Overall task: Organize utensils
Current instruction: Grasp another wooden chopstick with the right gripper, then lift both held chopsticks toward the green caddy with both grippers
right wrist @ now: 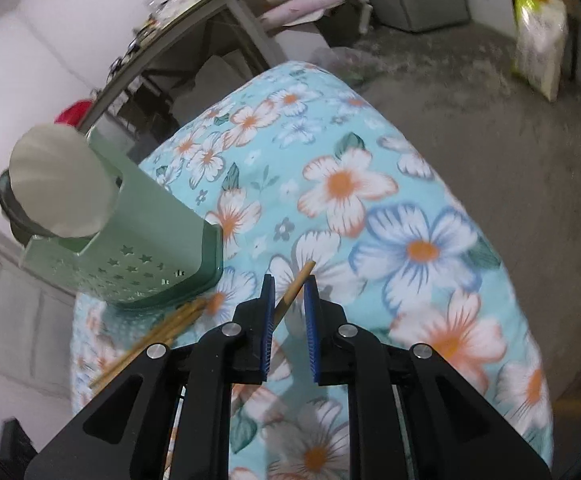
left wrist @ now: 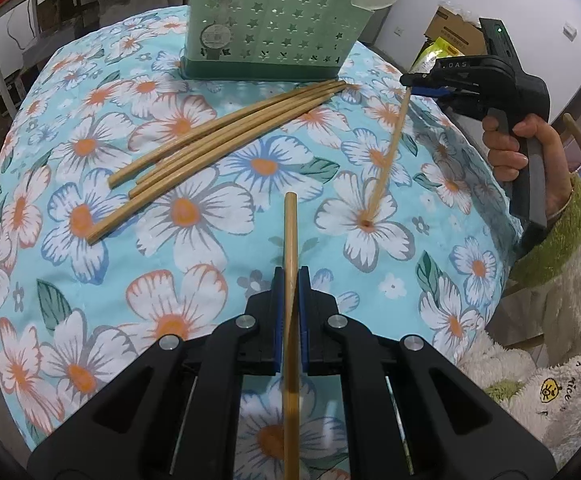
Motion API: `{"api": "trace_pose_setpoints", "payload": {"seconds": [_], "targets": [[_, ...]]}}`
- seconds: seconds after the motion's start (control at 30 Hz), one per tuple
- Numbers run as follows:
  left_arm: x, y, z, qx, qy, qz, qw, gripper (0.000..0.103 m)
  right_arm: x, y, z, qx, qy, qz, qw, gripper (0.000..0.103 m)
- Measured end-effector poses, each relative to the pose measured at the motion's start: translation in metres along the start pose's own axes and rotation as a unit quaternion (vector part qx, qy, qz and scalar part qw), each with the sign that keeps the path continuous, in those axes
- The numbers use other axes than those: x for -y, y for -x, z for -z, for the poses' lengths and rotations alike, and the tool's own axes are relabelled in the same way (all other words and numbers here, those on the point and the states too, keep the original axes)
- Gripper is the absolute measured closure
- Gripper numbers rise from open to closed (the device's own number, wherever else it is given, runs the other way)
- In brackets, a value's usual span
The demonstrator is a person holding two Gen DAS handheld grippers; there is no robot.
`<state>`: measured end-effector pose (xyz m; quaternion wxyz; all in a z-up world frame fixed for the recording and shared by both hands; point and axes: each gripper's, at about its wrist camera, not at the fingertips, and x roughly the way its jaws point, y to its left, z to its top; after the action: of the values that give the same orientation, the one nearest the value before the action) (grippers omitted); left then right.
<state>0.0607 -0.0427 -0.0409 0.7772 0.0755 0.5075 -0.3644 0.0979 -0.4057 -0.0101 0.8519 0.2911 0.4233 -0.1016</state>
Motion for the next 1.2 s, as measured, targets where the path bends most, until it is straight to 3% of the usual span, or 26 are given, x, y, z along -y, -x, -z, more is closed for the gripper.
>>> {"api": "trace_pose_setpoints", "payload": {"seconds": [0.23, 0.43, 0.53, 0.6, 0.67, 0.8, 1.1, 1.2], "targets": [[-0.012, -0.002, -0.009, 0.002, 0.052, -0.004, 0.9986, 0.098, -0.03, -0.009, 0.02, -0.045, 0.094, -0.001, 0.995, 0.097], [-0.02, -0.012, -0.025, 0.012, 0.116, -0.013, 0.9931, 0.098, -0.027, -0.014, 0.057, -0.095, 0.069, -0.046, 0.992, 0.097], [-0.019, -0.015, -0.032, 0.011, 0.122, -0.012, 0.9924, 0.098, -0.024, -0.006, 0.069, -0.102, 0.059, -0.056, 0.991, 0.097], [-0.017, -0.015, -0.037, 0.008, 0.12, -0.006, 0.9928, 0.096, -0.022, 0.0, 0.072, -0.111, 0.048, -0.071, 0.99, 0.097], [-0.016, -0.015, -0.042, 0.007, 0.117, -0.007, 0.9931, 0.088, -0.02, 0.006, 0.072, -0.116, 0.043, -0.086, 0.989, 0.096], [-0.012, -0.018, -0.052, 0.001, 0.102, -0.02, 0.9946, 0.085, -0.027, 0.009, 0.08, -0.131, 0.062, -0.081, 0.986, 0.093], [0.008, -0.046, -0.074, -0.015, 0.035, -0.109, 0.9934, 0.085, -0.043, 0.003, 0.093, -0.129, 0.106, -0.027, 0.986, 0.09], [0.016, -0.051, -0.076, -0.015, 0.018, -0.131, 0.991, 0.086, -0.055, -0.003, 0.094, -0.121, 0.121, -0.009, 0.985, 0.095]]}}
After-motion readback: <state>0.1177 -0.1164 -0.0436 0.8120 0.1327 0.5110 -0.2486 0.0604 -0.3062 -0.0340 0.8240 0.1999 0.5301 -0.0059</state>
